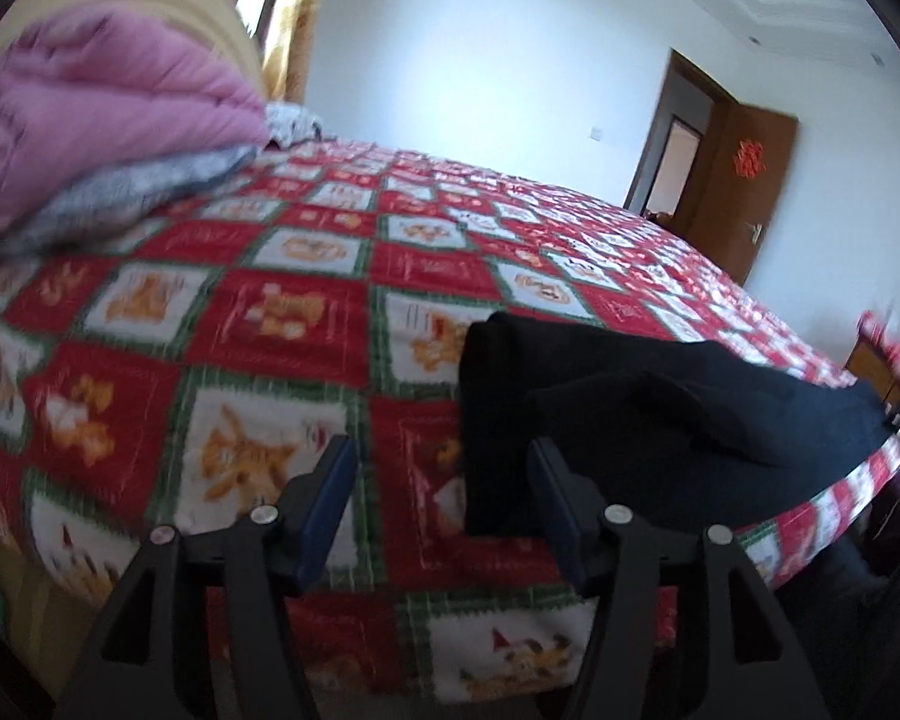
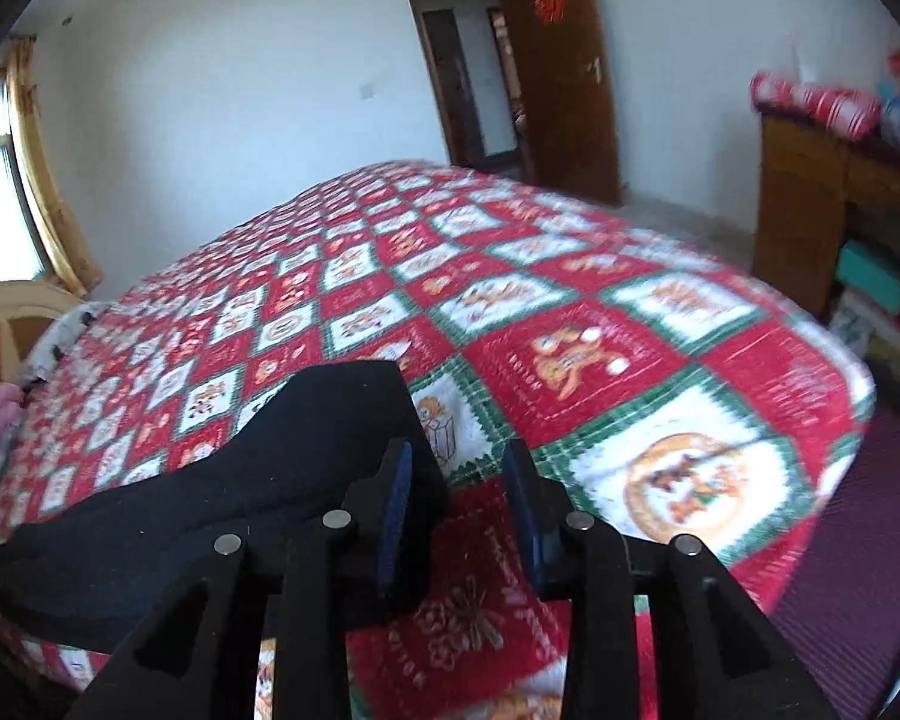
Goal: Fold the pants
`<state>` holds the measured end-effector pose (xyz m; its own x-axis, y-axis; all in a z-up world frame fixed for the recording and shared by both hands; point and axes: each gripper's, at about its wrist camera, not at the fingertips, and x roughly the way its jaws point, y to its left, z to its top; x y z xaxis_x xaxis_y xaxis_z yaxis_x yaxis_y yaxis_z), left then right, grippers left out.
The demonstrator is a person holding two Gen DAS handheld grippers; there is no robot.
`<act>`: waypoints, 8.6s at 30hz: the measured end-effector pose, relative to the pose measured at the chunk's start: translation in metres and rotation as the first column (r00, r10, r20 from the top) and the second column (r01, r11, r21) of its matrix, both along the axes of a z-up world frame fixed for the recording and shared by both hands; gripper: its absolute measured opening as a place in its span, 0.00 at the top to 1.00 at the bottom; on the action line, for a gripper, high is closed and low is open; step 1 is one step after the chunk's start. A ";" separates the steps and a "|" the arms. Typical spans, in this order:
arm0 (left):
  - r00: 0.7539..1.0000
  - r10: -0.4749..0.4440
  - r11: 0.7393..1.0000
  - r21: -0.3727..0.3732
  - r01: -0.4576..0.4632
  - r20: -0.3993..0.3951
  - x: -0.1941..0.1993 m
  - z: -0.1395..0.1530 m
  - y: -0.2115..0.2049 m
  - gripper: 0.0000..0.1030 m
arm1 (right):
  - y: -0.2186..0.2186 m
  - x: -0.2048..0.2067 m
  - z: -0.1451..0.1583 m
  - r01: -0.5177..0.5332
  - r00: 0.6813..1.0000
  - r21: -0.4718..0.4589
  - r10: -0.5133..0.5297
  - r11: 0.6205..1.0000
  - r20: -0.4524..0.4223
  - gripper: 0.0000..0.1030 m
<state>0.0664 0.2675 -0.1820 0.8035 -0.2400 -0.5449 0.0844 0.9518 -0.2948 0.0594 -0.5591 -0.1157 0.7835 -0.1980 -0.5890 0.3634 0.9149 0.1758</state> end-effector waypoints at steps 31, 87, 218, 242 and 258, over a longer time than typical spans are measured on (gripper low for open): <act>0.999 -0.022 0.961 -0.275 0.011 -0.038 0.017 0.029 -0.011 0.33 | 0.368 0.045 -0.028 -0.752 0.657 -0.167 0.744 0.637 -0.119 0.67; 0.987 -0.070 0.996 -0.058 0.062 -0.144 0.031 0.007 -0.054 0.25 | 0.393 0.035 -0.090 -0.746 0.655 -0.433 0.673 0.506 -0.344 0.62; 0.973 0.220 0.974 0.077 -0.215 -0.066 0.101 0.003 -0.042 0.27 | 0.522 0.224 -0.065 -0.774 0.579 0.140 0.780 0.617 -0.238 0.91; 0.998 -0.037 0.980 0.191 0.047 -0.055 0.078 0.011 -0.203 0.15 | 0.061 0.009 -0.010 -0.010 1.000 0.295 0.012 0.955 -0.006 0.62; 0.999 -0.017 0.975 0.222 0.009 0.034 0.067 -0.008 -0.200 0.07 | 0.024 0.018 -0.037 0.050 0.994 0.348 -0.080 0.936 0.073 0.78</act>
<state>0.1333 0.0672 -0.1897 0.8206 -0.1270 -0.5572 0.1038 0.9919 -0.0732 0.0775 -0.5353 -0.1524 0.8256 -0.0463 -0.5623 0.3897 0.7674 0.5091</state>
